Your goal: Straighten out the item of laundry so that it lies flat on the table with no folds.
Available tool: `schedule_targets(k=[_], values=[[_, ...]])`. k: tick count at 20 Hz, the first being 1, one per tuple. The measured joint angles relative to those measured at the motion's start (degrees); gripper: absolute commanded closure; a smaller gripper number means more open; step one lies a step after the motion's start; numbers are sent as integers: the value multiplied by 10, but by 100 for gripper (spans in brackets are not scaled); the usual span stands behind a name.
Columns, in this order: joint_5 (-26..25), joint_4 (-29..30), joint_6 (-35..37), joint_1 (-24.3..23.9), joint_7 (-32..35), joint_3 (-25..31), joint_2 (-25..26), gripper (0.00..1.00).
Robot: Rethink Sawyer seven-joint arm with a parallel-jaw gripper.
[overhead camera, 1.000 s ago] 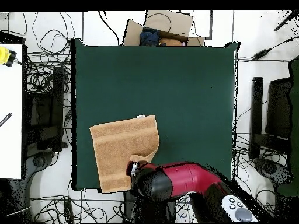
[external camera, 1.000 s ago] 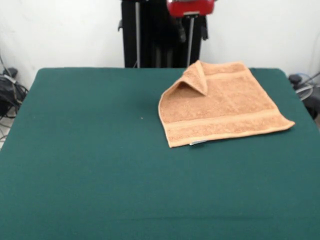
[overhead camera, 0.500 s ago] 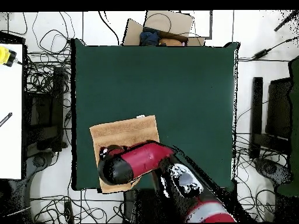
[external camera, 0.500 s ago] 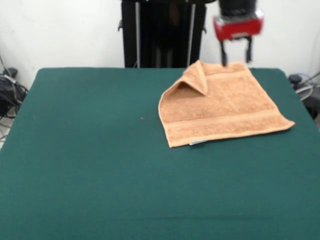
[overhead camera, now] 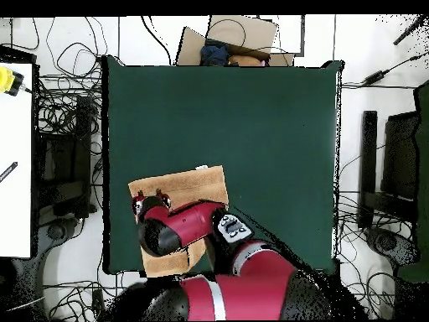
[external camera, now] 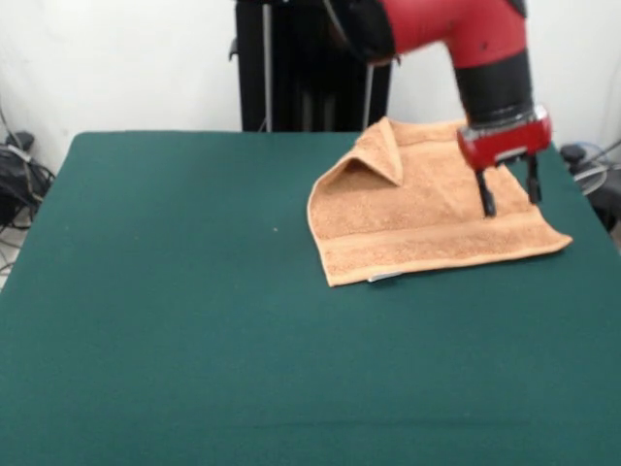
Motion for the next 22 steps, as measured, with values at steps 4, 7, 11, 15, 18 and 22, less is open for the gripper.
schedule_targets(k=[4,7,11,15,18,22], values=[[-6,-8,-45,-7,0,-23,59,0],[-11,-7,-59,-11,0,-24,65,0],[-17,-6,-76,-11,0,-27,69,0],[-24,-6,-78,-14,0,-27,69,0],[-29,-6,-78,-17,0,-26,69,0],[-34,-4,-78,-23,0,-27,67,0]])
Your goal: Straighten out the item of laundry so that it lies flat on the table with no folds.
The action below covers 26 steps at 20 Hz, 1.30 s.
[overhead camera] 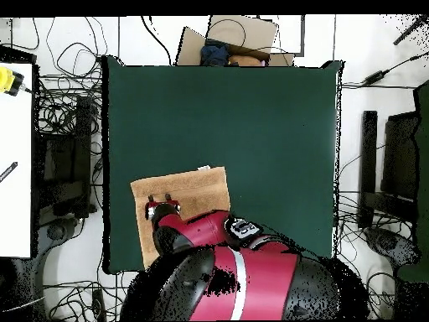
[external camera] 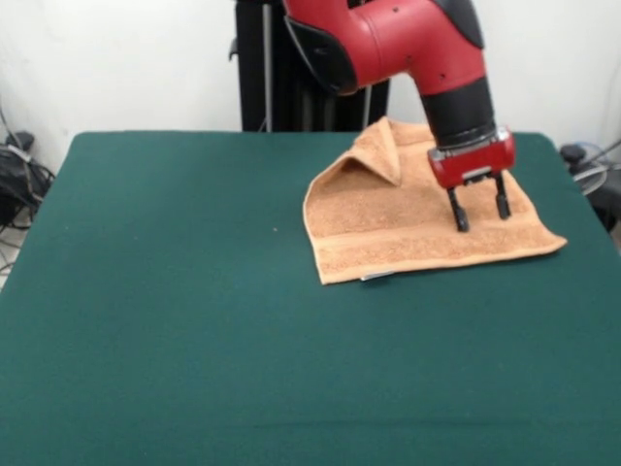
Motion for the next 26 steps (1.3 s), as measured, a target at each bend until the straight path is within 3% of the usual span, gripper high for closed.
schedule_targets(k=[17,21,26], values=[[-28,5,-1,-27,0,-8,0,0],[-23,-3,-8,-4,0,-26,2,0],[7,-14,-30,65,0,-81,-2,0]])
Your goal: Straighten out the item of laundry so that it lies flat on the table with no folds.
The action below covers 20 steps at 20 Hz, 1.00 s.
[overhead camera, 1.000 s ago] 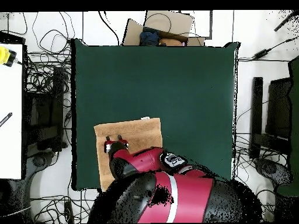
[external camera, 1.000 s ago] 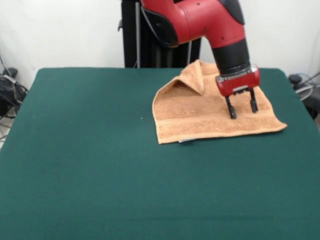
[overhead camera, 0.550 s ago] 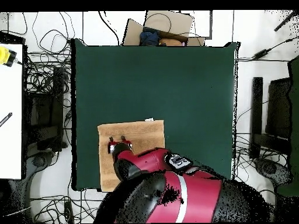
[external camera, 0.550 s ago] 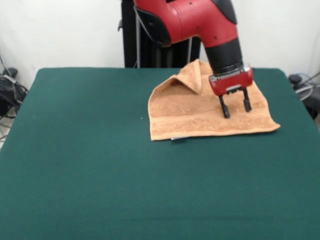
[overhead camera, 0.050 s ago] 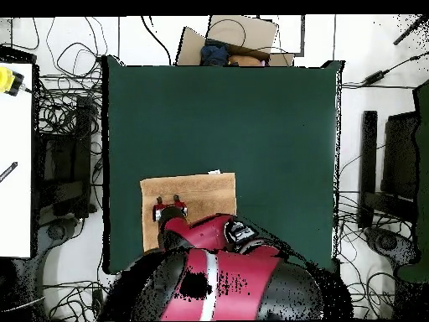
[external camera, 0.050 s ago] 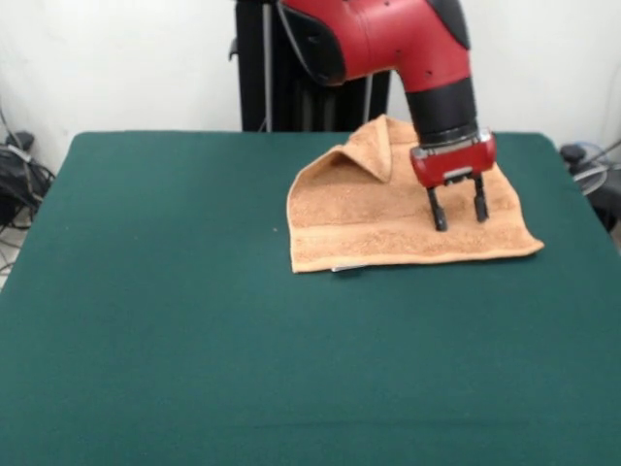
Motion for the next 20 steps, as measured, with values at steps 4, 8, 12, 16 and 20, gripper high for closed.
schedule_targets(k=[4,8,12,16,20], values=[[21,-9,7,41,0,-30,-3,0],[47,-27,56,85,0,-53,-12,0],[65,-50,143,102,0,-52,-25,0],[90,-100,309,106,0,-29,-34,0],[108,-157,453,103,0,-8,-26,0]])
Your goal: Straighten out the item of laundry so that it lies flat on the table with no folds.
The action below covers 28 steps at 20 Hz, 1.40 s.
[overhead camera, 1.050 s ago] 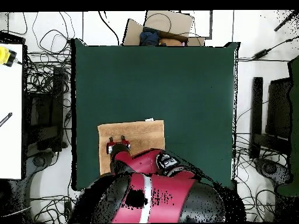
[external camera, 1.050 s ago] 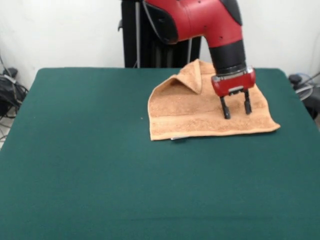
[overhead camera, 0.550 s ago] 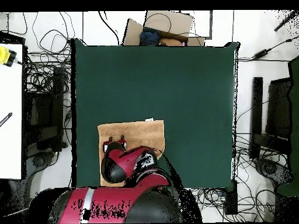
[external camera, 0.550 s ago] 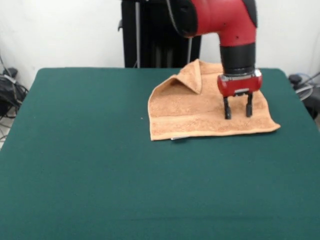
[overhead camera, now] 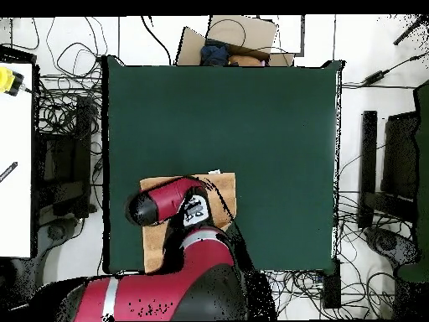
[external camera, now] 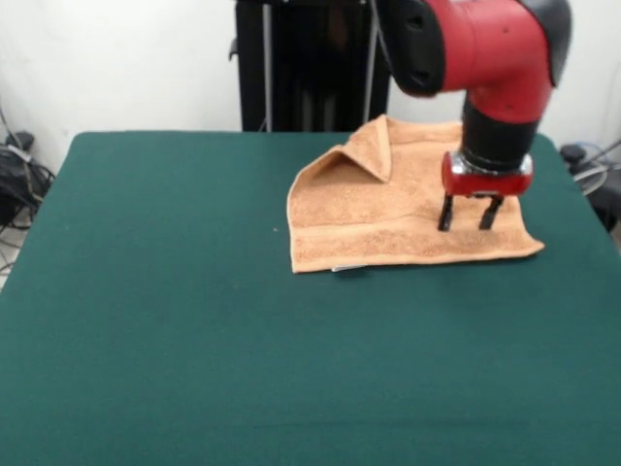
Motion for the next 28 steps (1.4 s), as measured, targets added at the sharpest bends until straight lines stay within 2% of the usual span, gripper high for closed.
schedule_targets(k=[1,7,11,21,28], values=[[1,-6,14,0,0,2,1,0],[7,-102,206,-14,0,37,35,0],[7,-143,260,-33,-5,60,50,0],[5,-220,283,-68,-7,92,63,0],[6,-269,295,-74,-7,107,44,0]])
